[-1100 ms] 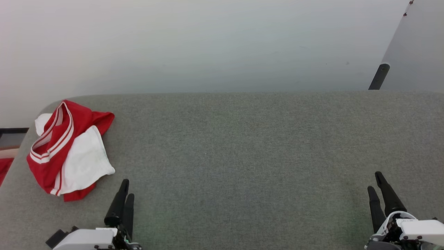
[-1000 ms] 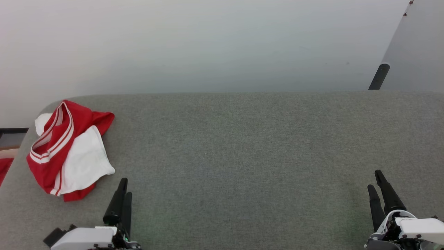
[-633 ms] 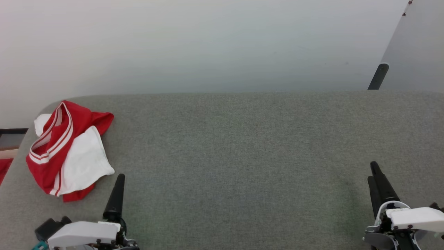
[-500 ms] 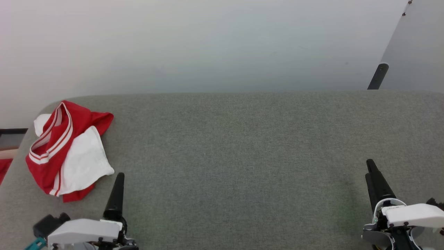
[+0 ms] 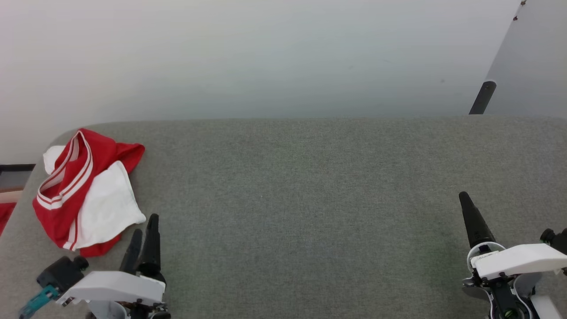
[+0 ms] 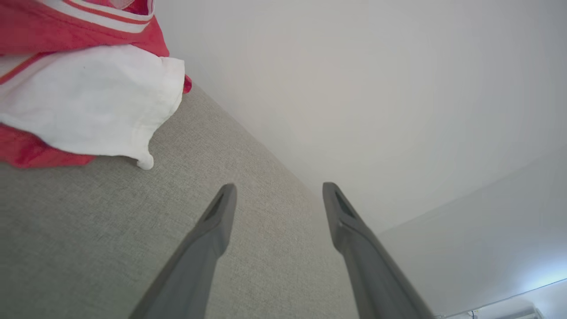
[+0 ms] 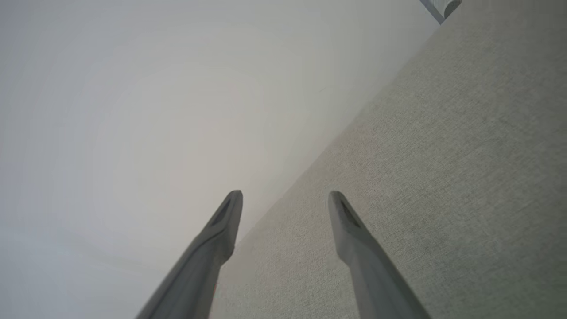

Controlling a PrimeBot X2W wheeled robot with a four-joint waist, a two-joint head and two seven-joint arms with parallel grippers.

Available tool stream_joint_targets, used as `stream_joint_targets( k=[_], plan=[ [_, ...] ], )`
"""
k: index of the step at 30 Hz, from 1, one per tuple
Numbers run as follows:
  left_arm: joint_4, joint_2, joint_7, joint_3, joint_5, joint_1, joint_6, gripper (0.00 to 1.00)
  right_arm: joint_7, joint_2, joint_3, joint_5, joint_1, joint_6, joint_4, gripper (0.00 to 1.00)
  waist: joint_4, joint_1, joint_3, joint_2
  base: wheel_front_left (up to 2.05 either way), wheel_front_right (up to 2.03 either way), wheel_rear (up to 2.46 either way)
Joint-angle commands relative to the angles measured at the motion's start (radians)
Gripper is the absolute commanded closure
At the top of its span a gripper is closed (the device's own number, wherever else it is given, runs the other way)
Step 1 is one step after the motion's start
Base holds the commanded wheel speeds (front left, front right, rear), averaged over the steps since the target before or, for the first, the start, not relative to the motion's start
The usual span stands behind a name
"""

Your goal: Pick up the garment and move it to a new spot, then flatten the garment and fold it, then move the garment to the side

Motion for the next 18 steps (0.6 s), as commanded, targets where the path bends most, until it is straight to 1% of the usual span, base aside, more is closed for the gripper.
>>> stream_joint_targets(
  k=[1,10,18],
  plan=[
    [-0.011,0.014,-0.011,-0.004,0.047,-0.025,0.004,0.0,-0.012,-0.012,0.002,-0.047,-0.032,0.0,-0.006,0.0,0.0,0.0,0.0,0.0,0.0,0.0,0.0],
    [0.001,0.028,-0.04,-0.017,0.202,-0.034,0.009,0.0,-0.041,-0.012,0.005,-0.255,-0.05,0.001,0.013,0.0,-0.001,0.0,0.003,0.0,0.0,0.0,0.0],
    [0.009,0.039,-0.065,-0.023,0.314,-0.042,0.004,0.0,-0.065,-0.011,0.016,-0.401,-0.069,0.001,0.035,0.0,-0.003,0.0,0.002,0.0,0.0,0.0,0.0]
  ],
)
